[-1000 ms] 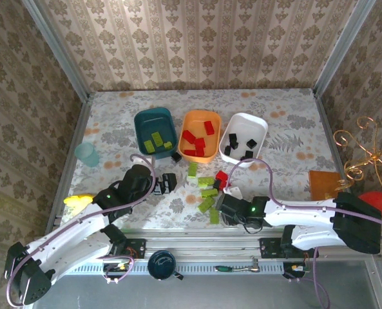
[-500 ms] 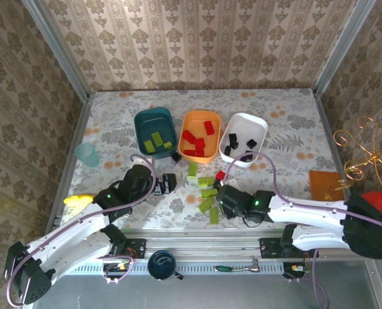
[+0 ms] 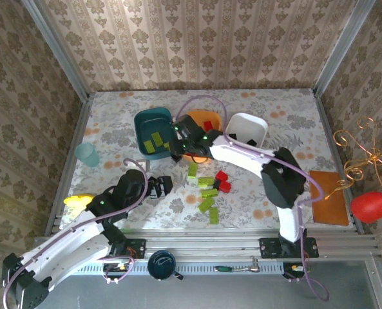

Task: Sort the legos into containers by color
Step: Place the lego in the container, then pick up the lego from the middle-left of the table.

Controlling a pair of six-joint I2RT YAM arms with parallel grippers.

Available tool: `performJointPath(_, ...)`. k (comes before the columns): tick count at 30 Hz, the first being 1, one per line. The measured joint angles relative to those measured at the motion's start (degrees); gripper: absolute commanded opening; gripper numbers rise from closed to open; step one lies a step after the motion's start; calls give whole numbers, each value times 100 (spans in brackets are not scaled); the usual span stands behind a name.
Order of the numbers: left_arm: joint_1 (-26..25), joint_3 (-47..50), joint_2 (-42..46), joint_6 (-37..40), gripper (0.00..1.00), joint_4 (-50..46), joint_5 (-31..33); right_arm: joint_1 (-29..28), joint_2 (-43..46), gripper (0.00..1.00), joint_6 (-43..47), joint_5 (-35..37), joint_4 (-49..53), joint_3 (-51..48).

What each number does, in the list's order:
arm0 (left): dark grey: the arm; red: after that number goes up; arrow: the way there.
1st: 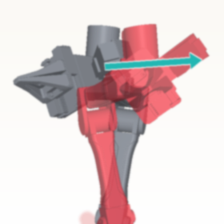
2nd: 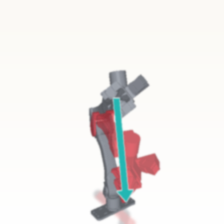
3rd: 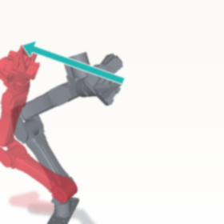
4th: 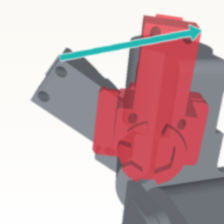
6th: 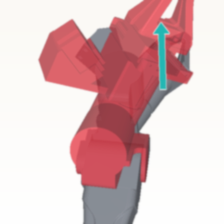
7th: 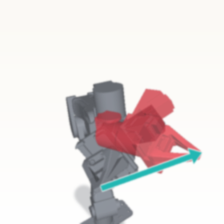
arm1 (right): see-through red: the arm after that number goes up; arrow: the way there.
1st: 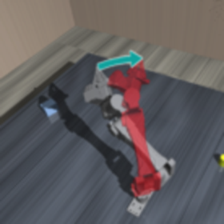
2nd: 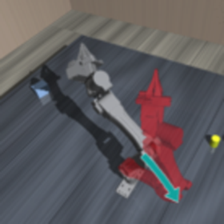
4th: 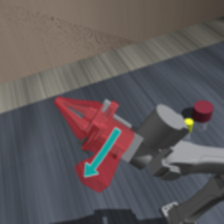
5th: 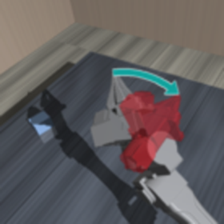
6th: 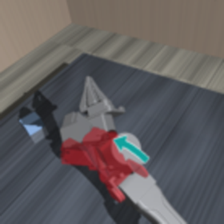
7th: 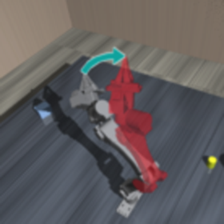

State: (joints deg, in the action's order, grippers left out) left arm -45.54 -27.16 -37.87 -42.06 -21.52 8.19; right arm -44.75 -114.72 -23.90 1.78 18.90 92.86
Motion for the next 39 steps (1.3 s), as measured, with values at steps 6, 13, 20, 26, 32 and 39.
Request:
performJointPath(6, -24, 116, 184, -70, 100, -133, 17, 46, -1274, 31, 15, -214, 496, 1836)
performJointPath(13, -24, 122, 188, -87, 100, -310, 17, 216, -1827, 67, 0, -450, 831, 2693)
performJointPath(20, 22, 46, -39, -13, 100, -479, 81, 260, -960, 69, -9, -492, 557, 1482)
performJointPath(26, 684, -284, -1104, 234, 98, -494, 2, 236, 605, 69, -109, -531, -85, -376)
performJointPath(32, 1342, -424, -2304, 439, 87, -144, -98, 195, 1770, 69, -205, -527, -658, -1867)
performJointPath(39, 1672, -490, -3416, 505, 81, 540, -361, 173, 2844, 69, -313, -481, -855, -3270)
